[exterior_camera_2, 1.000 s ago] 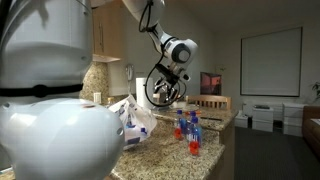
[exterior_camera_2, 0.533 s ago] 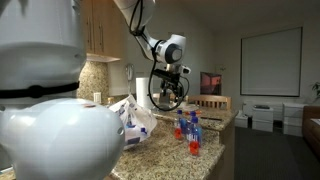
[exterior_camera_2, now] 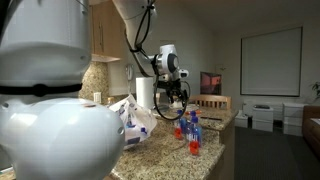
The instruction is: Put the plastic bottles into the plastic bag
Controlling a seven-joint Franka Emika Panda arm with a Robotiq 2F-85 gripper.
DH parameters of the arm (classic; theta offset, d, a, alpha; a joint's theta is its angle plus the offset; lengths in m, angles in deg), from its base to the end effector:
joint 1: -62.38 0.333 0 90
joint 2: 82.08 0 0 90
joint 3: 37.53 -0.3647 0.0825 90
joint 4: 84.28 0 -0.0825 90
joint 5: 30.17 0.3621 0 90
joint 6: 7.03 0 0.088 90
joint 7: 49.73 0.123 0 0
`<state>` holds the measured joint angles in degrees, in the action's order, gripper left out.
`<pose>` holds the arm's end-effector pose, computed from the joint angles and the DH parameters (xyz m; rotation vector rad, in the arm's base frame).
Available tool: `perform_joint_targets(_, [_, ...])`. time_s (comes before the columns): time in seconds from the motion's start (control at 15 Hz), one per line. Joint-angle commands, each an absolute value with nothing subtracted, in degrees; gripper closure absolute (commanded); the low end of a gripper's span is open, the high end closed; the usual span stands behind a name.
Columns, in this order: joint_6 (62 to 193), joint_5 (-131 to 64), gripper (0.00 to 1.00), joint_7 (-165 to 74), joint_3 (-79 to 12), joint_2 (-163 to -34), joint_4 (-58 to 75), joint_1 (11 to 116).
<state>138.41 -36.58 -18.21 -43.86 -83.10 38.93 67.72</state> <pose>0.5497 0.1135 0.4779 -2.9981 0.4019 -0.5703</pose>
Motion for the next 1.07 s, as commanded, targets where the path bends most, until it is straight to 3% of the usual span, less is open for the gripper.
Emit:
perform_joint_targets(0.0, [139.02,-44.66,0.26,-9.95,-42.99,-86.20,37.27,68.32])
perform_joint_targets(0.4, [138.02,-46.03,0.66,-8.01,-42.45,-89.69,34.53,70.31])
perform_joint_targets(0.6, [138.05,-45.83,0.52,-8.41,-42.15,-90.79,33.17,71.41])
perform_joint_targets(0.67, [137.85,-45.74,0.52,-8.54,-41.93,-91.15,32.75,71.67])
perform_joint_targets(0.73, [137.59,-45.61,0.58,-8.61,-41.69,-91.45,32.43,71.92])
perform_joint_targets(0.93, [136.98,-45.97,0.87,-8.48,-40.77,-91.78,32.20,72.41])
perform_joint_targets(1.0, [136.66,-46.01,0.91,-8.40,-40.49,-91.87,32.08,72.45])
